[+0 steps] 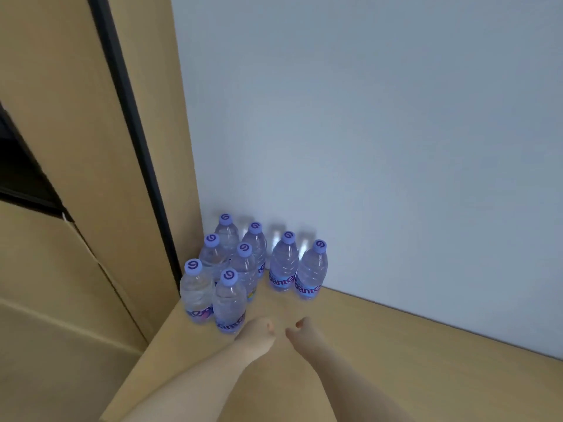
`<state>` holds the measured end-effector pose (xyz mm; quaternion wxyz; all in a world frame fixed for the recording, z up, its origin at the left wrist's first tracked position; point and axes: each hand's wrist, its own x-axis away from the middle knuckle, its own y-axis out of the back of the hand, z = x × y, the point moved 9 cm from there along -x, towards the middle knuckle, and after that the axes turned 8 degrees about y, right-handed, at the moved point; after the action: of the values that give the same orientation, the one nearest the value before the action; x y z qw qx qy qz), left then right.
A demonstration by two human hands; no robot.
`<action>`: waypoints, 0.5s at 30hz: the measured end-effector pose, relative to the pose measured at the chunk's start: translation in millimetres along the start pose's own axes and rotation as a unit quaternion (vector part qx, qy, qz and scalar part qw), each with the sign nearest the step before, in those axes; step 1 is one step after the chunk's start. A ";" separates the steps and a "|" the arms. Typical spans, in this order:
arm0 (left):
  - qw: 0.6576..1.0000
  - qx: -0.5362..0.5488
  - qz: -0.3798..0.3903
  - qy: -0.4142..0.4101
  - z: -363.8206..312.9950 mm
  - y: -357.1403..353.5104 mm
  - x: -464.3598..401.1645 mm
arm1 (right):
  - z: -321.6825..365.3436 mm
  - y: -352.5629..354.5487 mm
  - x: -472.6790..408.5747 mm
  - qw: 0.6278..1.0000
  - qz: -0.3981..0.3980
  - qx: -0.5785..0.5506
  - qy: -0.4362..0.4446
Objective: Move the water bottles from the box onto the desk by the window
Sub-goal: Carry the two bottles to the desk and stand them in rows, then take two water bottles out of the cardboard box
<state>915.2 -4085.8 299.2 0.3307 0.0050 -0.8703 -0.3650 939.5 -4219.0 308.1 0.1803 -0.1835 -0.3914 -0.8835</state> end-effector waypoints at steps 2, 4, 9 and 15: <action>1.000 -0.014 -0.002 0.009 16.6 2.2 20.0 | 4.8 -16.8 12.1 0.998 0.039 0.043 0.023; 1.000 -0.021 -0.006 0.006 34.7 3.1 39.5 | 11.1 -35.2 23.9 0.992 0.073 0.084 0.052; 0.995 -0.070 -0.043 0.060 105.1 13.7 86.4 | 37.7 -99.3 59.5 0.961 0.158 0.184 0.136; 0.981 -0.098 -0.093 0.142 211.6 67.0 142.8 | 113.5 -187.6 113.3 0.884 0.216 0.300 0.288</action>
<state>696.7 -3938.6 314.8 0.4143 0.1048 -0.7701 -0.4736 775.3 -4034.8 314.5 0.5175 0.0615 -0.5196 -0.6770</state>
